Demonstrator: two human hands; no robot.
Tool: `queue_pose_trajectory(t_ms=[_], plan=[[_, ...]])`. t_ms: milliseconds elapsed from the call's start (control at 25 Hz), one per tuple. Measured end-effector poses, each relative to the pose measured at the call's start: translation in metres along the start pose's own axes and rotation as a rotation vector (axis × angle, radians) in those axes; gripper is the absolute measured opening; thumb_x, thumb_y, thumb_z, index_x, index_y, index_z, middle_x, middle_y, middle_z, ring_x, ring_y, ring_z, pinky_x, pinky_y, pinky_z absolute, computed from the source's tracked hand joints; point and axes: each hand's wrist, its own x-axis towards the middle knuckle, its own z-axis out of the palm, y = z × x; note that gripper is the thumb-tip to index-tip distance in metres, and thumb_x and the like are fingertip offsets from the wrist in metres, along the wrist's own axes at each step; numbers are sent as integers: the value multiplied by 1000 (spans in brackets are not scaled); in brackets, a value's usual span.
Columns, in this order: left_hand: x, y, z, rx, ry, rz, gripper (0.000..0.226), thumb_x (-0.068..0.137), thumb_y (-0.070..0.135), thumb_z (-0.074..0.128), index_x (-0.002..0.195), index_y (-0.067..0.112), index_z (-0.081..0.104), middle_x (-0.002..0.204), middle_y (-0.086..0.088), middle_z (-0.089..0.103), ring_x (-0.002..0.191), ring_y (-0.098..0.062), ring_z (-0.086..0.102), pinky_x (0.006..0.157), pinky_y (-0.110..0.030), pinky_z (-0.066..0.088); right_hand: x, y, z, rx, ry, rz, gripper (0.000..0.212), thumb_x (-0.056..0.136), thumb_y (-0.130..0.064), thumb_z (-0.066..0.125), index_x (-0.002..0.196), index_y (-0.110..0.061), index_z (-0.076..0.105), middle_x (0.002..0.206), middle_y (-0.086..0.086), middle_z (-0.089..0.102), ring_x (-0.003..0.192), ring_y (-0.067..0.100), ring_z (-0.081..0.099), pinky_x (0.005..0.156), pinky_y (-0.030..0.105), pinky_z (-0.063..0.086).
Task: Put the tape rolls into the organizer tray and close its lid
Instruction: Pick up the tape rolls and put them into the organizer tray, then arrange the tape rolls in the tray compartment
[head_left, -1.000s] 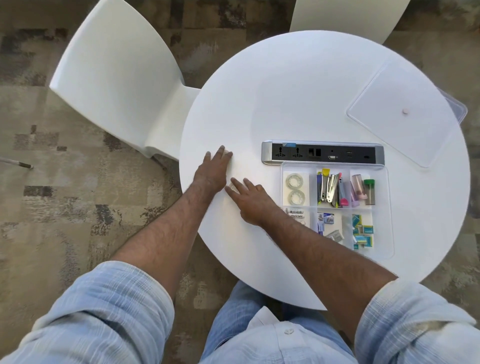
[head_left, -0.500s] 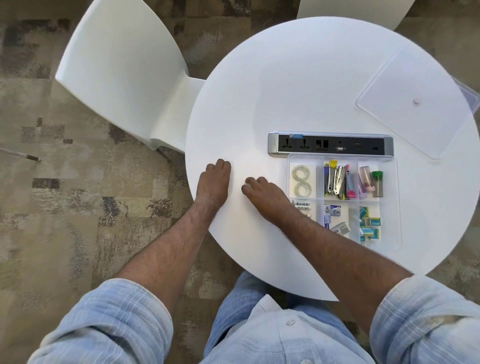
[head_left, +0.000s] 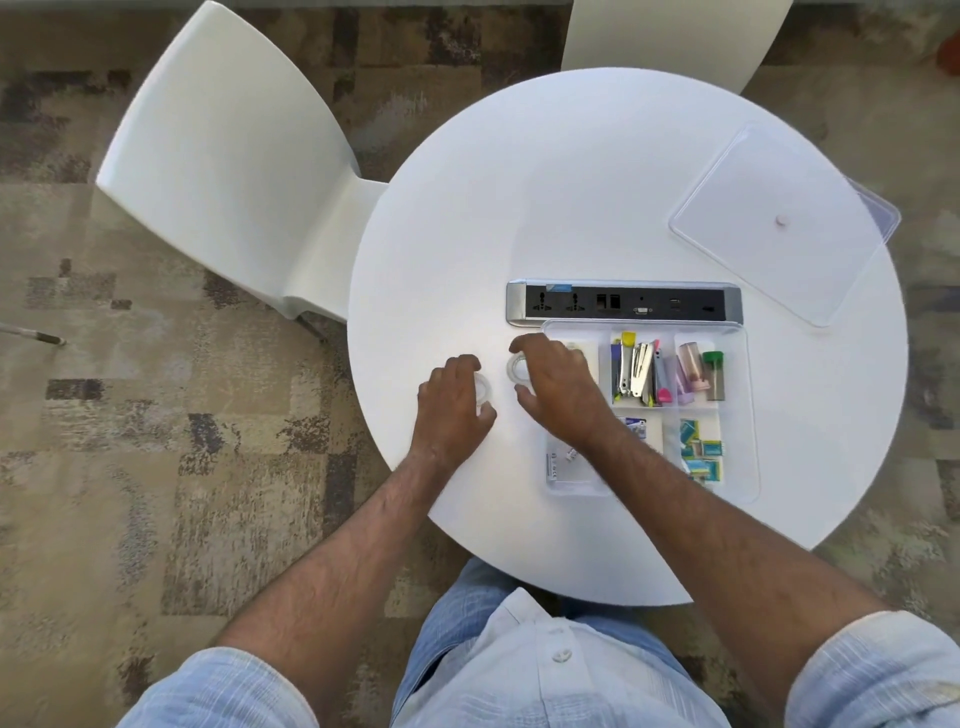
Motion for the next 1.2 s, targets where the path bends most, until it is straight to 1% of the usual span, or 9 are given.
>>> queue_pose_trajectory(t_ms=[160, 360, 480, 600, 760, 880, 1000, 1080, 1200], plan=[[0, 43, 8, -38, 36, 91, 54, 86, 29, 69, 134, 11, 55, 125, -6, 61, 107, -32, 60, 92, -45, 48, -10, 39, -21, 16, 52, 109, 56, 82, -15, 76, 131, -15, 50, 126, 1, 58, 110, 25, 58, 91, 43, 41], [7, 88, 18, -45, -13, 179, 55, 92, 30, 68, 141, 11, 52, 132, -8, 59, 114, -30, 59, 96, -45, 45, -10, 71, -29, -19, -19, 177, 61, 82, -16, 79, 134, -20, 48, 130, -2, 59, 116, 24, 57, 95, 43, 36], [12, 108, 24, -48, -38, 182, 54, 95, 30, 67, 143, 12, 48, 135, -7, 57, 116, -30, 58, 98, -45, 41, -7, 81, -32, 6, -27, 190, 60, 82, -19, 80, 134, -21, 48, 132, -2, 59, 120, 22, 57, 96, 43, 36], [14, 117, 29, -80, -49, 140, 55, 96, 27, 68, 144, 12, 46, 138, -8, 56, 117, -28, 58, 100, -45, 40, -9, 88, -34, 51, 13, 173, 59, 83, -18, 80, 133, -19, 50, 136, 0, 58, 122, 21, 57, 98, 45, 38], [12, 114, 31, -92, -61, 133, 49, 94, 20, 67, 140, 11, 49, 136, -7, 56, 118, -29, 58, 101, -44, 40, -22, 91, -33, 47, 42, 206, 44, 86, -16, 74, 124, -21, 53, 124, -1, 60, 110, 24, 58, 94, 48, 43], [6, 99, 29, -102, 38, 127, 45, 92, 22, 67, 134, 11, 54, 134, -5, 57, 119, -28, 57, 100, -44, 42, -30, 90, -31, -2, 2, 218, 36, 88, -18, 70, 121, -20, 56, 121, -1, 61, 110, 24, 57, 94, 46, 41], [0, 76, 29, -125, 143, 69, 39, 94, 24, 64, 129, 10, 55, 133, -5, 57, 124, -29, 53, 102, -44, 43, -32, 88, -31, -29, -50, 210, 24, 93, -24, 66, 117, -22, 63, 120, -2, 62, 113, 22, 56, 96, 47, 39], [-4, 58, 31, -104, 132, 4, 39, 97, 24, 63, 132, 8, 55, 139, -7, 55, 131, -31, 50, 107, -48, 43, -31, 86, -31, -54, -91, 174, 17, 96, -30, 64, 111, -24, 67, 118, -3, 63, 112, 22, 56, 97, 47, 38], [-8, 32, 36, -23, 33, -78, 54, 102, 27, 58, 150, 8, 46, 159, -10, 42, 151, -32, 35, 123, -49, 32, -25, 83, -29, -49, -165, 141, 17, 98, -35, 61, 105, -22, 69, 114, -3, 62, 109, 21, 56, 100, 49, 36]])
